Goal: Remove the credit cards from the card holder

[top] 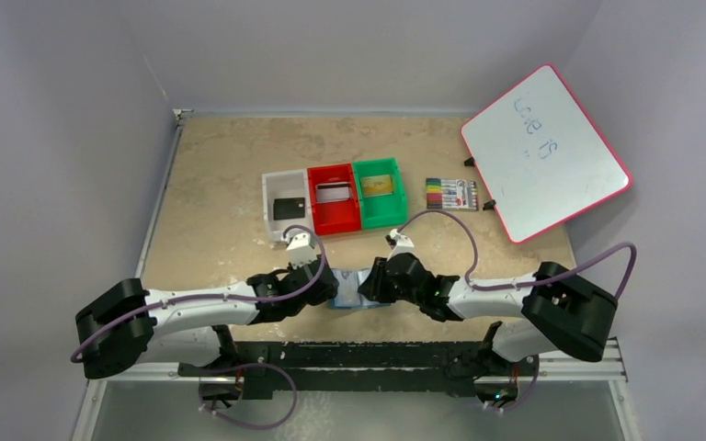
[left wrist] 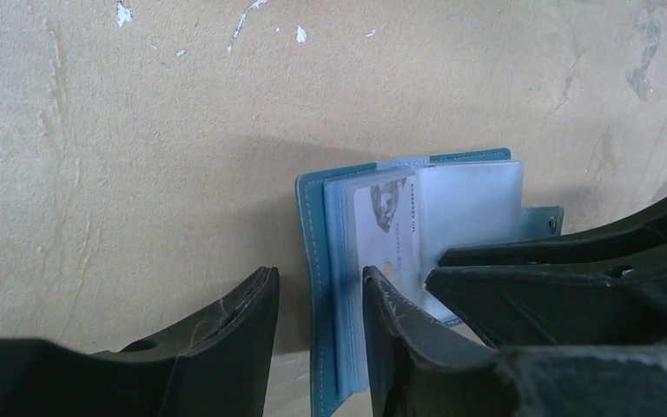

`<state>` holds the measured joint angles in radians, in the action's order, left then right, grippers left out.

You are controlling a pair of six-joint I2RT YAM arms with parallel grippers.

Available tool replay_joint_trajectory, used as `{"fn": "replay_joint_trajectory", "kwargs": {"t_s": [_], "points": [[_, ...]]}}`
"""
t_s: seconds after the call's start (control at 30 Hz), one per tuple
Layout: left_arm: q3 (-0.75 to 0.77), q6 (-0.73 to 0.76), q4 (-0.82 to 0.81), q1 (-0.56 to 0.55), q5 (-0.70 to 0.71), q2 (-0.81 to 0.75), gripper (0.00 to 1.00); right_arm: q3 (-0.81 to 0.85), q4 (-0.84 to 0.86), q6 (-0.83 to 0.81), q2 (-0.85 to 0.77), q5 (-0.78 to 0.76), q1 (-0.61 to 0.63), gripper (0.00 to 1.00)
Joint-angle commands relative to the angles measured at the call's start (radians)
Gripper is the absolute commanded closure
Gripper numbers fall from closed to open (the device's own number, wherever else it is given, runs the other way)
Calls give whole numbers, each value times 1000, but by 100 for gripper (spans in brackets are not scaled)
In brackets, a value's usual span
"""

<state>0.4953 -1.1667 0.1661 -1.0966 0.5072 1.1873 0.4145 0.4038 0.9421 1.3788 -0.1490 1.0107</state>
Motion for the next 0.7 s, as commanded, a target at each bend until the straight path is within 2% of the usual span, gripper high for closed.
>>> {"fn": "replay_joint_trajectory", "kwargs": {"t_s": [0.0,0.2,0.47,0.67], "points": [[43,11,-30,-6,6,3,59,-45,147,60,13,60,-37,66],[41,31,-52,-6,-37,45,62,-99,291,95,39,159,-83,65],[56,44,-24,-6,-20,139,84,-109,331,117,47,187,-107,66],[46,45,-8,-7,-9,152,91,-127,355,132,63,213,-132,66]]}}
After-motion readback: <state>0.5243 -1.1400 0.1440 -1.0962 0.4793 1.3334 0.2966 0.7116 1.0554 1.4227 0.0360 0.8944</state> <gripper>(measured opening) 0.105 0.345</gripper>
